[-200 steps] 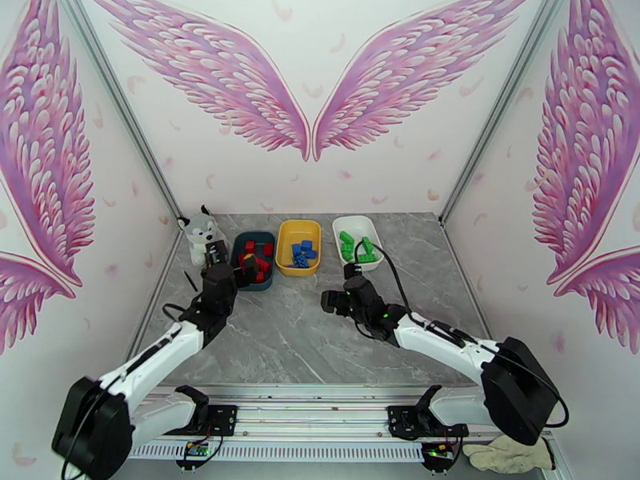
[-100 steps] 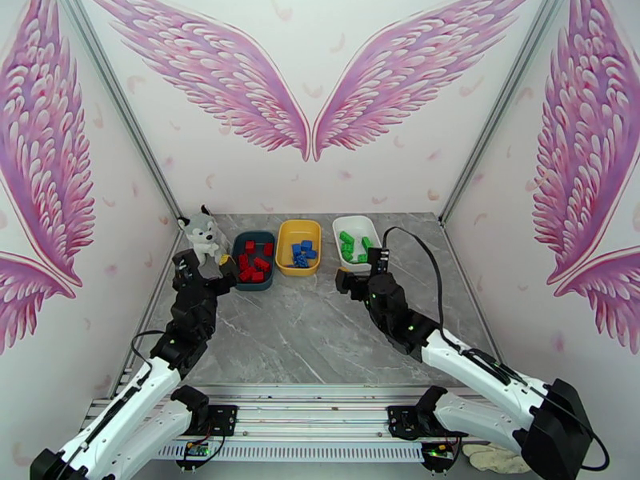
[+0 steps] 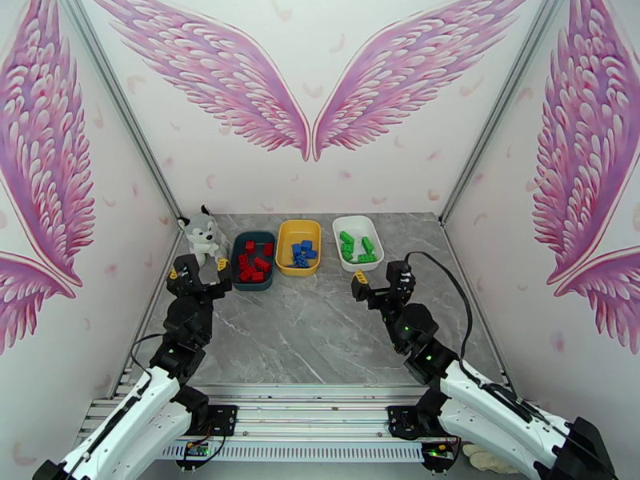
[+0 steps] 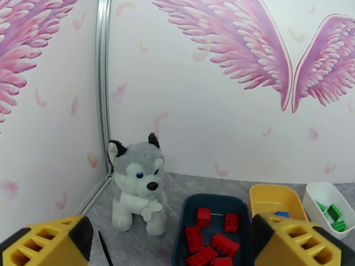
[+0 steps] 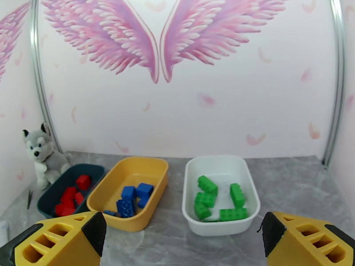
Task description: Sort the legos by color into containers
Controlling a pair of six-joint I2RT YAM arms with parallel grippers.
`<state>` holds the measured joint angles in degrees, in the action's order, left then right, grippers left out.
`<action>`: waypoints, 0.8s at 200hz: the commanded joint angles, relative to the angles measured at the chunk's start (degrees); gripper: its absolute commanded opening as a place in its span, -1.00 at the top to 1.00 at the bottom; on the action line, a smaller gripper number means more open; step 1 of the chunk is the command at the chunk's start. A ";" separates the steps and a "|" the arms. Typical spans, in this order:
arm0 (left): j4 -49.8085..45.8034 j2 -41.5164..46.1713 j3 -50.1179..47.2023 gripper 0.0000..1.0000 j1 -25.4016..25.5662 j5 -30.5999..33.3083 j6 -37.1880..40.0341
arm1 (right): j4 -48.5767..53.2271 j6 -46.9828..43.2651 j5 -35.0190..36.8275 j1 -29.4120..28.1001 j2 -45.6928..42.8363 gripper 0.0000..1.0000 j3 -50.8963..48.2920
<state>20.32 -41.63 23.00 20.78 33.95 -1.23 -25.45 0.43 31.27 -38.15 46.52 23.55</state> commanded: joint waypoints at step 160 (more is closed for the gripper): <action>55.04 -49.75 -10.80 -0.97 -14.63 -9.94 4.02 | -46.02 -5.11 -18.86 27.67 44.30 -0.99 -10.17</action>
<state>57.36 -85.36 15.40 8.19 28.71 2.90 -61.60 -4.69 16.19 -9.85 87.22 13.76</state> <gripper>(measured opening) 0.987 0.997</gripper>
